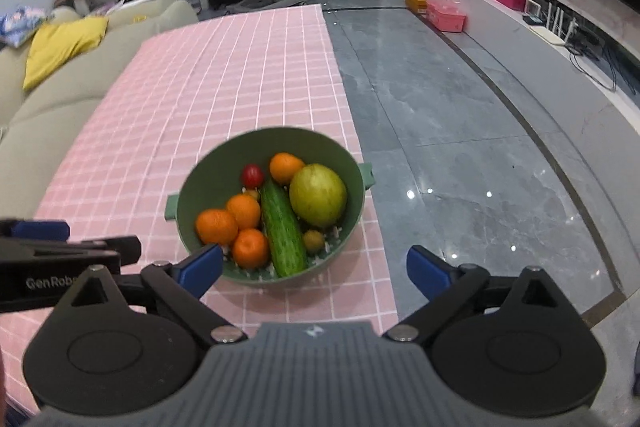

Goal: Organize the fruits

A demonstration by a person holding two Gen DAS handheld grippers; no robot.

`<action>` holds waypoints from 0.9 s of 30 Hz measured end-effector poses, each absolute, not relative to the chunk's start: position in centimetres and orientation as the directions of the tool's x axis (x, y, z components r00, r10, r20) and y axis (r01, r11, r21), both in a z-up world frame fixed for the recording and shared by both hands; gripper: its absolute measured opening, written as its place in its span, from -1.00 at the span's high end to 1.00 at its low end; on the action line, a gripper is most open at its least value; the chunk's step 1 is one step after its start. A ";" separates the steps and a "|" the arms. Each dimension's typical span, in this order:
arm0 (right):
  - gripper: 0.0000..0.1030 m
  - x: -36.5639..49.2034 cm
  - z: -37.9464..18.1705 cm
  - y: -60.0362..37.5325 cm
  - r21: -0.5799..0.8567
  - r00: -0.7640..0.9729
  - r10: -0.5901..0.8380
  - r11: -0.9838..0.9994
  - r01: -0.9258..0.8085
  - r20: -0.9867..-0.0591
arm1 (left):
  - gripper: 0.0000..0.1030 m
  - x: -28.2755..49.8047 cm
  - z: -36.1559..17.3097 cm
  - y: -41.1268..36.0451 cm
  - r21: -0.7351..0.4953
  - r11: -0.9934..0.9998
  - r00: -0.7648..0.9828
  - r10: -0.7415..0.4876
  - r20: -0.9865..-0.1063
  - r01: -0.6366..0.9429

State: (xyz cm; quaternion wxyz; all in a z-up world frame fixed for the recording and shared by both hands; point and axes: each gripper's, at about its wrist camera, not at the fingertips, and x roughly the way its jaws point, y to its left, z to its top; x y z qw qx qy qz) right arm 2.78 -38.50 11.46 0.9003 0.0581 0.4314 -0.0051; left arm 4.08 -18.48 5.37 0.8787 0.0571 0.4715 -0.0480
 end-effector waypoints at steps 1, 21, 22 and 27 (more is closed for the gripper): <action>-0.83 2.7 11.3 -38.5 0.096 0.625 0.038 0.994 0.059 -0.779 | -0.76 4.0 5.3 -18.6 0.065 0.989 0.556 -0.020 -0.831 0.133; -0.82 2.8 10.7 -38.7 0.118 0.608 0.054 0.991 0.066 -0.792 | -0.74 3.9 5.1 -18.7 0.074 0.989 0.554 -0.009 -0.833 0.128; -0.82 2.8 10.7 -38.8 0.119 0.608 0.055 0.991 0.066 -0.792 | -0.74 3.9 5.1 -18.7 0.074 0.989 0.554 -0.010 -0.833 0.128; -0.82 2.8 10.7 -38.8 0.124 0.608 0.058 0.990 0.067 -0.792 | -0.72 3.9 5.1 -18.7 0.075 0.989 0.554 -0.010 -0.833 0.131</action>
